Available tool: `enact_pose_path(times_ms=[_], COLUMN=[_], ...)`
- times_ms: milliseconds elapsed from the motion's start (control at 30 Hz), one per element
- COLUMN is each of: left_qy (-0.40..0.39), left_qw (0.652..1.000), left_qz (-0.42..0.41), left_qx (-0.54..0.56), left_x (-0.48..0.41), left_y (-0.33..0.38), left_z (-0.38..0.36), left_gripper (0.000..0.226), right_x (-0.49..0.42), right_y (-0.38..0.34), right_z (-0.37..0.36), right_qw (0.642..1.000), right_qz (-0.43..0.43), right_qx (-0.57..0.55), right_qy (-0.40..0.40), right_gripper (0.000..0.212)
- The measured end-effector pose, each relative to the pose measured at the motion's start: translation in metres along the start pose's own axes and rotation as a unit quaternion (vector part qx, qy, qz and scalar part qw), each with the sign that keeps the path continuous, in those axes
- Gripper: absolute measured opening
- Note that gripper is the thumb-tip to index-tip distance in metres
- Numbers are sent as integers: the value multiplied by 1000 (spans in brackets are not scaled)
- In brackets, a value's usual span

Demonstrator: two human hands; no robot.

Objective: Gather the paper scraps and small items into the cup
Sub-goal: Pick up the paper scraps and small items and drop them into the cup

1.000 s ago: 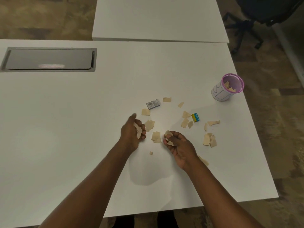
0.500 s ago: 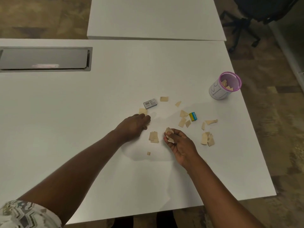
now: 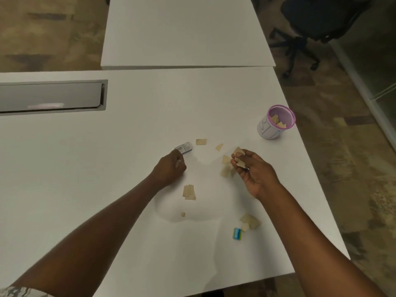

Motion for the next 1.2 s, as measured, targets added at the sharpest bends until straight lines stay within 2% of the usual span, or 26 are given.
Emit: enact_pose_path(times_ms=[67, 167, 300, 433, 600, 800, 900, 1033, 1200], left_qy=[-22, -56, -97, -122, -149, -117, -104, -160, -185], left_qw=[990, 950, 897, 851, 845, 888, 900, 889, 865], left_qz=[42, 69, 105, 137, 153, 172, 195, 215, 255], left_qx=[131, 298, 418, 492, 490, 409, 375, 371, 390], left_x=[-4, -9, -16, -29, -46, -62, -75, -75, -79], left_y=[11, 45, 106, 164, 237, 301, 315, 330, 335], left_z=[-6, -17, -33, -52, -74, -97, -107, -112, -115], left_gripper=[2, 11, 35, 27, 23, 15, 10, 24, 57], right_x=[-7, -15, -26, -42, -68, -87, -91, -88, -82], right_y=[-17, -40, -71, -107, -144, -170, -176, -184, -192], right_z=[3, 8, 16, 28, 38, 37, 34, 27, 22], right_qw=[1000, 1000, 999, 998, 997, 994, 992, 993, 991], right_qz=[9, 16, 20, 30, 26, -8, -19, -42, -85], right_qx=[5, -1, -29, -39, -25, 41, 86, 90, 82], right_qy=[8, 21, 31, 42, 72, 99, 96, 70, 69], right_gripper=[12, 12, 16, 25, 31, 29, 34, 32, 28])
Point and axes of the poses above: each hand's wrist, its own x-axis away from the middle knuckle, its own z-axis out of the back of the hand, y = z × x, the point moved 2 cm from there along -x, towards the middle knuckle, and after that the axes turned 9 degrees about z, right-handed, at the moved point
